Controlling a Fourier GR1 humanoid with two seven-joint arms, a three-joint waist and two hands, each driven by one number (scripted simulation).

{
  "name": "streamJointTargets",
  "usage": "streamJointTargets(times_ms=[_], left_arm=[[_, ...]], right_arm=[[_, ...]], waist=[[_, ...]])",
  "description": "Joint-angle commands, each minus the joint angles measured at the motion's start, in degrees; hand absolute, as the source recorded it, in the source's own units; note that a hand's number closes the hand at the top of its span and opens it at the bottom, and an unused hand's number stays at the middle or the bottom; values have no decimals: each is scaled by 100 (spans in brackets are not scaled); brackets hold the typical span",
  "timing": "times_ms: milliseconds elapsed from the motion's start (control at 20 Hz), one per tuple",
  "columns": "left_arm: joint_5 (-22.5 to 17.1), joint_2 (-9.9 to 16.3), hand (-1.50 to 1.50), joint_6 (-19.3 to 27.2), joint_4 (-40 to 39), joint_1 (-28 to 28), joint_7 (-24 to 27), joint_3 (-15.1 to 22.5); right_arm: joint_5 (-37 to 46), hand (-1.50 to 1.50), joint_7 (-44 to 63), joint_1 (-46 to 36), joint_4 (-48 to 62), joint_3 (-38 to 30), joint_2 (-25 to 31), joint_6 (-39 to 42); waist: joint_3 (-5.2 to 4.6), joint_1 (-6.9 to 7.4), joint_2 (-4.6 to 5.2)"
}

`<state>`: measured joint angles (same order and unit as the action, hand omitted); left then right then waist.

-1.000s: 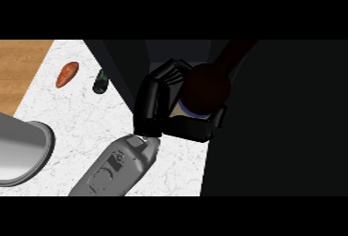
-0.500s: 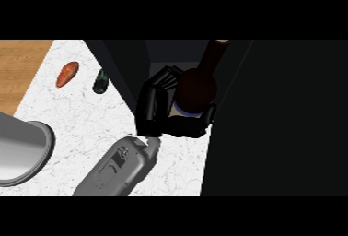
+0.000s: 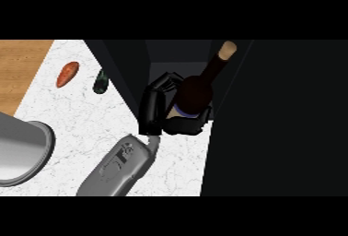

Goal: Pick up the wine, place it into the cabinet and close the cabinet

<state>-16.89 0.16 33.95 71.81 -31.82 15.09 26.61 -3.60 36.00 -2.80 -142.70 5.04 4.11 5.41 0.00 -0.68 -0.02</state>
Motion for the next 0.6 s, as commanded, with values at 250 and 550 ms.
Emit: streamJointTargets(times_ms=[250,550], left_arm=[[-247,-15,150,-152,-875,-65,872,-254],[-645,-14,150,-5,-1386,-312,1339,-211]], right_arm=[[-393,-150,905,-278,-908,-11,82,-219],[-420,-150,39,48,-268,-134,39,86]], waist=[[-4,-24,5],[0,-15,9]])
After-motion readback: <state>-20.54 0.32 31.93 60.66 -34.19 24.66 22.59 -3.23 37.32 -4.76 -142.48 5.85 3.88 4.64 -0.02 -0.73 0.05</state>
